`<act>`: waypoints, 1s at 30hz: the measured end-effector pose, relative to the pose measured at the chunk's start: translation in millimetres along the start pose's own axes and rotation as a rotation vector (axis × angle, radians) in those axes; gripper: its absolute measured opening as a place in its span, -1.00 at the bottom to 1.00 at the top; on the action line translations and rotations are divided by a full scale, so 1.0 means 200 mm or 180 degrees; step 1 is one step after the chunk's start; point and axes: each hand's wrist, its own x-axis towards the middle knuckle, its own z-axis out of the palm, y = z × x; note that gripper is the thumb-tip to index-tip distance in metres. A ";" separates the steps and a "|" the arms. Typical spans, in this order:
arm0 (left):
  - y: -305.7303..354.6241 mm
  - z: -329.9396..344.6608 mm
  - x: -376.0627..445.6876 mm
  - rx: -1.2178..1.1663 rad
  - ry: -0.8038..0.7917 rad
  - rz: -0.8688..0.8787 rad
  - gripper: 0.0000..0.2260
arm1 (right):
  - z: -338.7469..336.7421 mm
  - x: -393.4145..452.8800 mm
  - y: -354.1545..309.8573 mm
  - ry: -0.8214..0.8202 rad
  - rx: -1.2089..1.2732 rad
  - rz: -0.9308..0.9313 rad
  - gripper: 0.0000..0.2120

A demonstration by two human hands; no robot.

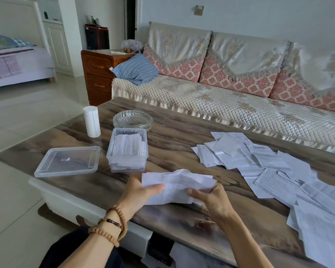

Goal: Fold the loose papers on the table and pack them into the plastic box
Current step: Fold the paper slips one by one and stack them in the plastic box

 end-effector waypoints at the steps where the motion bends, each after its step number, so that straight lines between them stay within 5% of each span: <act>1: -0.01 0.01 -0.01 0.0020 -0.0014 -0.0028 -0.80 | -0.01 0.00 0.01 0.0006 -0.0018 -0.0011 -0.79; 11: -0.05 0.03 0.01 0.0173 -0.0645 -0.0028 -0.67 | -0.06 0.06 0.05 -0.0349 -0.0271 -0.0297 -0.63; 16: -0.06 0.05 0.04 0.0323 -0.0498 -0.0087 -0.85 | -0.08 0.08 0.05 -0.0479 -0.0175 -0.0225 -0.58; 23: -0.06 0.07 0.04 0.0554 -0.0291 0.0022 -0.89 | -0.05 0.11 0.07 -0.0112 -0.0632 -0.0112 -0.81; 30: -0.04 0.08 0.02 0.0939 0.0057 -0.0153 -0.85 | -0.05 0.11 0.02 0.0141 -0.0019 0.0003 -0.81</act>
